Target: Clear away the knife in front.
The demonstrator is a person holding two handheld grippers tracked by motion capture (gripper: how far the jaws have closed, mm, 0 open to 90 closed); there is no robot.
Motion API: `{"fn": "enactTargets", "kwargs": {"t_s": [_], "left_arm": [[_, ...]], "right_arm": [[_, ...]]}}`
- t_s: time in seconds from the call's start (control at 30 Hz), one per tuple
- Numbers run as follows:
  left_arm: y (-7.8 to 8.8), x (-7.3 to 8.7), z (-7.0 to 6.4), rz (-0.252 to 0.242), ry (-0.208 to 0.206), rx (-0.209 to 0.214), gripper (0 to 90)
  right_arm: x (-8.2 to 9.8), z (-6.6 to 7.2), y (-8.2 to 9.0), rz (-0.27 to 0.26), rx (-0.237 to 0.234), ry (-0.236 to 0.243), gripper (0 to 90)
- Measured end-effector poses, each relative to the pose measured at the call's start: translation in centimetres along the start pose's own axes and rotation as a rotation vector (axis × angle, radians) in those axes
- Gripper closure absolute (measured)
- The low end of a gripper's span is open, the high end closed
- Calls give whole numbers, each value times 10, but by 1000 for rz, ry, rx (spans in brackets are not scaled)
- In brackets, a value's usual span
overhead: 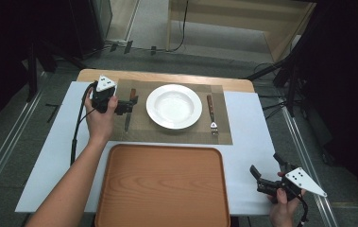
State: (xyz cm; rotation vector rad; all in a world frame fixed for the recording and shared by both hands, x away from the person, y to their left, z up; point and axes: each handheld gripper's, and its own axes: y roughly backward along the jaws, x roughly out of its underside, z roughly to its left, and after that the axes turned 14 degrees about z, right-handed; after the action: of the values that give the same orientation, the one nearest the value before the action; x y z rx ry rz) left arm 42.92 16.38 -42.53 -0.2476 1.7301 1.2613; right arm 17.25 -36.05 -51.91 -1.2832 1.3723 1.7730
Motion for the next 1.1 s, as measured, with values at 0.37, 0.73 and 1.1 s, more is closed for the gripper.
{"fn": "enactTargets", "kwargs": {"t_s": [0.37,0.73,1.1], "left_arm": [[-19,-14,13,72,50,-6,0],[-55,-19,24,262,157,-58,203],[-83,-16,25,436,189,-53,457]], "right_arm": [[0,-1,-1,2,0,-4,0],[0,-1,-2,9,0,-3,0],[0,-1,-3,12,4,-6,0]]}}
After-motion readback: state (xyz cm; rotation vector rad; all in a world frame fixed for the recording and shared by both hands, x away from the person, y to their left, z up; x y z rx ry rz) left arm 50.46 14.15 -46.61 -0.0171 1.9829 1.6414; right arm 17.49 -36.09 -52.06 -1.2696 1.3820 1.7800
